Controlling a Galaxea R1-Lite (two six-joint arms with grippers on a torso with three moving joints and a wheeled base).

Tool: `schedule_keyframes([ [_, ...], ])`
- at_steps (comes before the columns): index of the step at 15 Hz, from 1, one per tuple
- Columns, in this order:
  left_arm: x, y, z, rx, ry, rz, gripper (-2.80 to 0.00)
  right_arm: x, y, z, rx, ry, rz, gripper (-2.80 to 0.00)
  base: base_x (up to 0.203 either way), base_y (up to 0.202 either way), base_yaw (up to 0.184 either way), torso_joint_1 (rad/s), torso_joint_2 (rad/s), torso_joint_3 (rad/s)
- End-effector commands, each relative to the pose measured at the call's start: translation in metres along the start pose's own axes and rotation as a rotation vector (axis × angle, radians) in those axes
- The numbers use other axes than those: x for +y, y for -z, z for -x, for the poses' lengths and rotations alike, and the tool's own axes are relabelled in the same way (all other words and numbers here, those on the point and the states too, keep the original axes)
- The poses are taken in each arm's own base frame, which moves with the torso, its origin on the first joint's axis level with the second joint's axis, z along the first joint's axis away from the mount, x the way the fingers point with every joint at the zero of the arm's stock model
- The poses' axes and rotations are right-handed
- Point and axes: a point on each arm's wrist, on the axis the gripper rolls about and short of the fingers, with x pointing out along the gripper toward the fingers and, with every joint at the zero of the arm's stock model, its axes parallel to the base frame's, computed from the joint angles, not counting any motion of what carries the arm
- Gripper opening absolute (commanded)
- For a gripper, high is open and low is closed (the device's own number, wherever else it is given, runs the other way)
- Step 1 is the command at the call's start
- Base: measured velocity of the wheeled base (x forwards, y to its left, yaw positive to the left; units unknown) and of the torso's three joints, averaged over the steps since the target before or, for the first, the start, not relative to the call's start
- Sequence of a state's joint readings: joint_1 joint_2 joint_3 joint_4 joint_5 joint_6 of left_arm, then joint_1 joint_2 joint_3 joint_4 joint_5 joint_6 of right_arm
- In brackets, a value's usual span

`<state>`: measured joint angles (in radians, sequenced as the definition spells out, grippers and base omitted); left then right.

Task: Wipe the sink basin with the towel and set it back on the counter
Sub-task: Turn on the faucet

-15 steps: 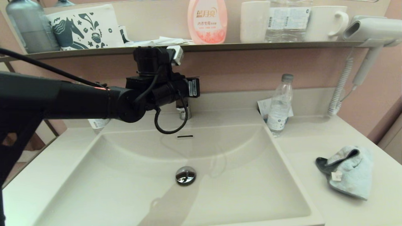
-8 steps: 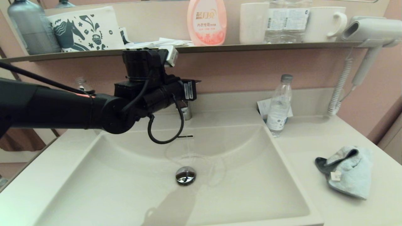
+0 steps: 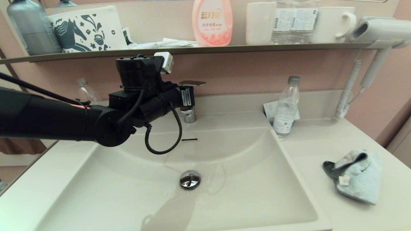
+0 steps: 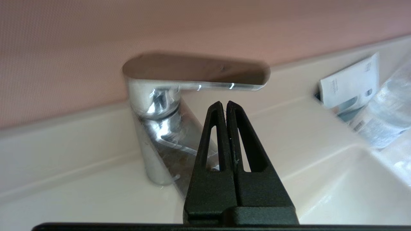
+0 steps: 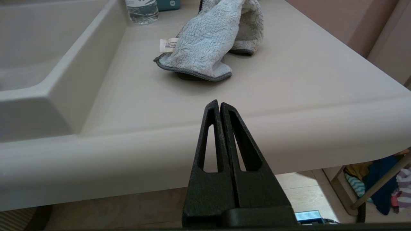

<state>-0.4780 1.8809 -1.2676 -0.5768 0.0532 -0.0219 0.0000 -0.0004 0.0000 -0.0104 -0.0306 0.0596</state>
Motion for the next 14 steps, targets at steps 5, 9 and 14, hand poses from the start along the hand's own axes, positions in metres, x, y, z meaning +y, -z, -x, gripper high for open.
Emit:
schedule_keyframes([
  [5,-0.005,0.002,-0.007,-0.008,0.003,-0.005,-2.80,0.000,0.000,0.000,0.000,0.000,0.000,-2.80,0.000,0.000,0.000,0.000,0.00,0.000],
  [9,-0.007,0.008,-0.027,-0.018,-0.006,-0.009,-2.80,0.000,0.000,0.000,0.000,0.000,0.000,-2.80,0.000,0.000,0.000,0.000,0.00,0.000],
  [14,-0.010,0.017,-0.040,-0.026,-0.017,-0.027,-2.80,0.000,0.000,0.000,0.000,0.000,0.000,-2.80,0.000,0.000,0.000,0.000,0.00,0.000],
])
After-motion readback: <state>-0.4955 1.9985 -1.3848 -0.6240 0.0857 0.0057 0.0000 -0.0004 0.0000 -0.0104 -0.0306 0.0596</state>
